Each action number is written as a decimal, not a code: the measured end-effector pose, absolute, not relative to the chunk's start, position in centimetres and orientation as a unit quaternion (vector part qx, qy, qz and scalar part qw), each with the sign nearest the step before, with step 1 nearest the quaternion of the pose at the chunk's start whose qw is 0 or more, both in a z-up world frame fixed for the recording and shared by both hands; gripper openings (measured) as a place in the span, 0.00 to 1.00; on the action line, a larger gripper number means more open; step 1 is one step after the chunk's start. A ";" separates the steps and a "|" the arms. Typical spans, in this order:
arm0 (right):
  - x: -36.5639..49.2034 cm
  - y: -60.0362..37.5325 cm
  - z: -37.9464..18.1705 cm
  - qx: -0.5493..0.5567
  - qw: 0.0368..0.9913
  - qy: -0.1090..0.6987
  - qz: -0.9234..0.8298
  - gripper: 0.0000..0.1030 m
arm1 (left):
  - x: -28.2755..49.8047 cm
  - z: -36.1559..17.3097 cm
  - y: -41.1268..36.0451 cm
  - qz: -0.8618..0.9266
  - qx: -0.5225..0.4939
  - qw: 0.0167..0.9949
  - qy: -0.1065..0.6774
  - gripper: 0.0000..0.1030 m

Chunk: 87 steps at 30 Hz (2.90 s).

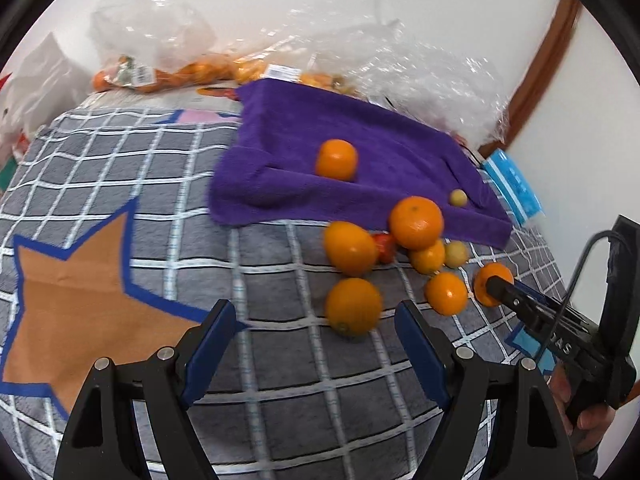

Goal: Organize fruits
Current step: 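Close the right gripper on a large orange while the left gripper grasps another orange, then hold both oranges in the closed grippers and begin lifting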

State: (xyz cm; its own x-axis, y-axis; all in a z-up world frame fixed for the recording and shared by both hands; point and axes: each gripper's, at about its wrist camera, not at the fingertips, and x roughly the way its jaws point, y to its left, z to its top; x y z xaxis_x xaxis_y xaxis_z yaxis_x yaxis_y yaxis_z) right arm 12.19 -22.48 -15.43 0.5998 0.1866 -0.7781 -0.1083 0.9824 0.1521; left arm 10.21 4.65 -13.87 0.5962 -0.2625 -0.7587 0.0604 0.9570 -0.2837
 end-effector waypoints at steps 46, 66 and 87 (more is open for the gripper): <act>10.8 -23.6 -16.1 0.027 0.912 0.398 0.099 0.36 | 10.4 -15.3 4.2 -0.065 -0.120 0.902 0.410 0.31; 10.2 -23.4 -15.6 0.014 0.921 0.379 0.092 0.35 | 9.3 -14.5 4.2 -0.065 -0.115 0.914 0.383 0.31; 11.1 -22.6 -16.3 0.005 0.909 0.407 0.092 0.37 | 9.5 -14.9 3.9 -0.072 -0.118 0.909 0.393 0.31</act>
